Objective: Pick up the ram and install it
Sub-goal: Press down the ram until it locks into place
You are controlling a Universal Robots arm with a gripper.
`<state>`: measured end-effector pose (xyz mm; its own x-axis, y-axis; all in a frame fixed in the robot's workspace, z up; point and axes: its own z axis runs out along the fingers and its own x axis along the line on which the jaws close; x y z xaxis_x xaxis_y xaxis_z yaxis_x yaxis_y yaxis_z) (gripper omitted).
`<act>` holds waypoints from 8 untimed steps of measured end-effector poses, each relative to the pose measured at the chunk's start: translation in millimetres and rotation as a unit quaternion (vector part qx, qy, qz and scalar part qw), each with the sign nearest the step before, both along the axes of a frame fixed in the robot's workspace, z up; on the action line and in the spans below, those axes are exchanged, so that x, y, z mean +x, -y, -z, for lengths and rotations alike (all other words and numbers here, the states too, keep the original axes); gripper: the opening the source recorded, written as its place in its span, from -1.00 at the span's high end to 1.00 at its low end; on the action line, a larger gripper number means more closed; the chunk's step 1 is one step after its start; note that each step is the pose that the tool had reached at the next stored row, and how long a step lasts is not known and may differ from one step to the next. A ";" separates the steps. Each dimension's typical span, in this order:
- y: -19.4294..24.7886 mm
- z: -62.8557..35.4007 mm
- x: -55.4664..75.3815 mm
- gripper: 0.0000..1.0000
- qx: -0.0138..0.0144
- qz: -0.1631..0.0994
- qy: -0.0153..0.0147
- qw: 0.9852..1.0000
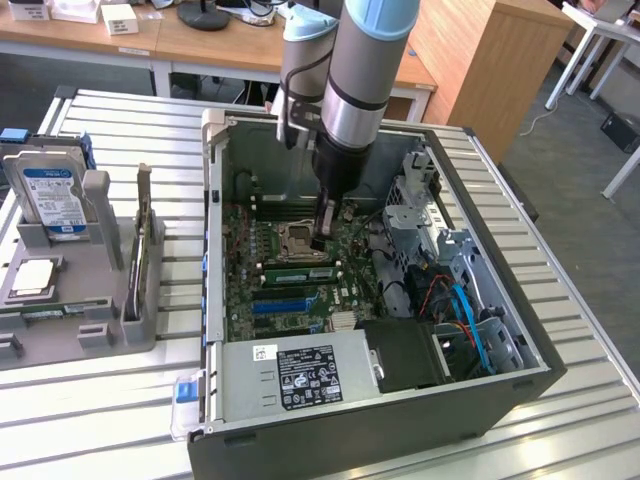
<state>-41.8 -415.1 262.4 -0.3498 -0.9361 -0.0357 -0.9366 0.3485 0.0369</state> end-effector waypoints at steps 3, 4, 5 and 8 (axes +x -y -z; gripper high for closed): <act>0.0 0.4 0.0 0.79 0.000 0.028 0.000 1.000; 0.0 0.6 0.0 0.79 0.000 0.036 0.000 0.999; 0.0 0.7 0.0 0.79 0.000 0.045 0.000 0.999; 0.1 1.1 0.0 0.79 0.000 0.073 0.000 0.997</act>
<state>-41.8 -415.1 261.3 -0.4818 -0.8756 -0.0355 -0.8762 0.4806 0.0369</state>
